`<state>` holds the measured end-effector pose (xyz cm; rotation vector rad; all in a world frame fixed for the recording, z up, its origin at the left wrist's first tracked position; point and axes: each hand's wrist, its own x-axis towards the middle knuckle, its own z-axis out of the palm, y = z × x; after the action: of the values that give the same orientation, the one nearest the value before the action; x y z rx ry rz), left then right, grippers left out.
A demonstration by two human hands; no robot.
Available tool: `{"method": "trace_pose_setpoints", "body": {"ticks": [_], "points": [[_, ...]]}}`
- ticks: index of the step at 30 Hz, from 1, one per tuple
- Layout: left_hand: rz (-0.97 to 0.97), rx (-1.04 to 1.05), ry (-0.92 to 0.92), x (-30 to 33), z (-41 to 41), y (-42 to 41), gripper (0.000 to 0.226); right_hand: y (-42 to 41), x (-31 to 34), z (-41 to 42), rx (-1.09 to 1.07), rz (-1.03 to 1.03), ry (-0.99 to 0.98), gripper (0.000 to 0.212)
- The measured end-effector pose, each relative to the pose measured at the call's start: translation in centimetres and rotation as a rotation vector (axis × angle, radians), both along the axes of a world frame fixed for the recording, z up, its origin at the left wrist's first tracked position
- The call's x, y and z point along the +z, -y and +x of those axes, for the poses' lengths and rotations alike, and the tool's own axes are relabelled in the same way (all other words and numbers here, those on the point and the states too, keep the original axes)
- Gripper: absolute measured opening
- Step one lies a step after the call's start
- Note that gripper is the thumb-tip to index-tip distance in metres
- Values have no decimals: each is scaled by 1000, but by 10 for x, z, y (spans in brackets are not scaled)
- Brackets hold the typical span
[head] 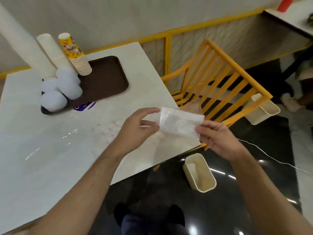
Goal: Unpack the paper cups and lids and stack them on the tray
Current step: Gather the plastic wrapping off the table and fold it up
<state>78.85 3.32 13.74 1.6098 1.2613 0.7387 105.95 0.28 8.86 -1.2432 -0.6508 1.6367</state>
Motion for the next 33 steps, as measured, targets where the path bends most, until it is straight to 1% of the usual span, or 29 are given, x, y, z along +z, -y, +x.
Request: {"method": "trace_pose_setpoints", "body": {"ticks": [1, 2, 4, 5, 8, 10, 14, 17, 21, 23, 24, 26, 27, 31, 33], "points": [[55, 14, -67, -21, 22, 4, 39, 13, -12, 19, -79, -35, -14, 45], [97, -16, -160, -43, 43, 9, 36, 26, -23, 37, -160, -69, -27, 40], [153, -149, -377, -85, 77, 20, 34, 54, -50, 66, -319, -121, -20, 14], [194, -207, -469, -103, 89, 26, 37, 68, -65, 78, -384, -157, -9, 10], [370, -336, -660, -140, 112, 30, 47, 105, -121, 102, -540, -285, 16, 14], [424, -345, -738, -157, 118, 29, 52, 125, -163, 110, -616, -374, 19, 15], [533, -295, -753, -187, 120, 31, 55, 147, -259, 114, -701, -540, -1, 7], [608, -244, -728, -202, 119, 32, 54, 145, -331, 111, -741, -630, 19, 12], [701, -225, -726, -215, 118, 31, 45, 127, -414, 107, -740, -699, 98, 15], [722, -216, -732, -218, 117, 31, 46, 119, -448, 107, -726, -744, 148, 8], [730, -209, -734, -219, 117, 31, 46, 116, -462, 107, -710, -773, 182, 14], [735, -200, -737, -221, 117, 31, 45, 114, -479, 109, -676, -835, 217, 37], [737, -196, -736, -222, 117, 30, 45, 113, -482, 110, -662, -857, 230, 42], [722, -194, -716, -220, 118, 30, 45, 114, -475, 107, -625, -855, 263, 46], [705, -200, -699, -219, 118, 31, 46, 115, -461, 104, -622, -824, 257, 44]]}}
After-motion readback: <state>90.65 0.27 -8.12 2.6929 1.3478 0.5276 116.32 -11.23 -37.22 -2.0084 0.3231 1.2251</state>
